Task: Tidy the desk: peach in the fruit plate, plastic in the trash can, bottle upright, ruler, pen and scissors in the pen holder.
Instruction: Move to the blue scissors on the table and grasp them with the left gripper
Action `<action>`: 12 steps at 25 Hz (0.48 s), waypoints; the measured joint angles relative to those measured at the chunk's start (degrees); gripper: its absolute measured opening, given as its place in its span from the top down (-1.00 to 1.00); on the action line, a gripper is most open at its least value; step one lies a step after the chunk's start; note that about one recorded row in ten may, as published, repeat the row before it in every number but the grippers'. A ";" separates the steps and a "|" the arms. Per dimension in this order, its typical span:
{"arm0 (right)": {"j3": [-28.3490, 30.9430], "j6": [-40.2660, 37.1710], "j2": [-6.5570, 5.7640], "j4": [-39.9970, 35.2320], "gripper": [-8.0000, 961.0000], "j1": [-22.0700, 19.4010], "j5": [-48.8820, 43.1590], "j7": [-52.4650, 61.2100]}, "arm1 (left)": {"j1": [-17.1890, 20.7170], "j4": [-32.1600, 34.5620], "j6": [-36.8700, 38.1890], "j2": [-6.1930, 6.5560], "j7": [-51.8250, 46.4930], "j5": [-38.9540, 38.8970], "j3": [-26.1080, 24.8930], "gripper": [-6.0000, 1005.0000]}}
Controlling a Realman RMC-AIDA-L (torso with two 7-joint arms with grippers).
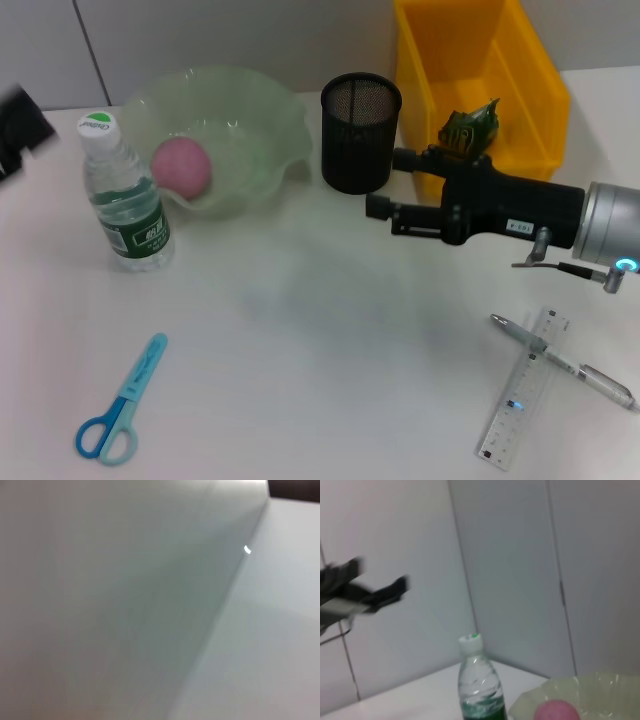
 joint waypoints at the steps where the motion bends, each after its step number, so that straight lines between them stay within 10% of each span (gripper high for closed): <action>1: 0.03 -0.05 -0.06 -0.03 -0.73 0.06 0.00 1.14 | 0.05 0.39 0.96 0.44 -1.36 2.04 0.48 -0.67; 12: 0.04 -18.21 -3.64 -15.58 -0.73 0.39 -16.16 20.15 | -0.91 10.77 -1.01 -1.50 -7.16 22.91 1.55 -0.67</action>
